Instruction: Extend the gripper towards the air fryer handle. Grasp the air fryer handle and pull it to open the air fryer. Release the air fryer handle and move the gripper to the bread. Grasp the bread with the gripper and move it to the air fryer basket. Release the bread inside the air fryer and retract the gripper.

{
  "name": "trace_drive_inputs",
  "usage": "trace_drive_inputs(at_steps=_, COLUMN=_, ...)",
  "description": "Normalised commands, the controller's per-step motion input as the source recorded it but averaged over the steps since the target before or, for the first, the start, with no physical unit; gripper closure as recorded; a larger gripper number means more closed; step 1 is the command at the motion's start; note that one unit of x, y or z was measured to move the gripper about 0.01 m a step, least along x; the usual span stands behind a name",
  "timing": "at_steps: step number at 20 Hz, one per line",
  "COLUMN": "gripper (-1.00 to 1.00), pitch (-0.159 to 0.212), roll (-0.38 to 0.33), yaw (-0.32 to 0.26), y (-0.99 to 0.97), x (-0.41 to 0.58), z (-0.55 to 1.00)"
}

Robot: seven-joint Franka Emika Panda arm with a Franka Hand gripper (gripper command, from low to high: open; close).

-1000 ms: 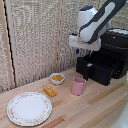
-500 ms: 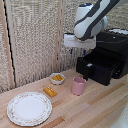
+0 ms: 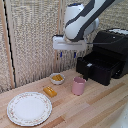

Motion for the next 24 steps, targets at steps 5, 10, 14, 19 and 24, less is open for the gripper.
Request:
trace_drive_inputs(at_steps=5, gripper=-1.00, pitch=0.140, roll=0.090, yaw=0.091, y=0.71, x=0.000, z=0.00)
trace_drive_inputs(at_steps=10, gripper=-1.00, pitch=0.114, roll=0.076, yaw=0.123, y=0.60, x=0.000, z=-0.17)
trace_drive_inputs(at_steps=14, gripper=-1.00, pitch=0.122, roll=0.037, yaw=0.175, y=0.23, x=0.000, z=-0.34)
trace_drive_inputs(at_steps=19, gripper=-1.00, pitch=0.179, roll=0.013, yaw=0.223, y=-0.07, x=0.001, z=-0.30)
trace_drive_inputs(at_steps=24, gripper=-1.00, pitch=0.063, roll=0.000, yaw=0.194, y=-0.20, x=0.094, z=-0.25)
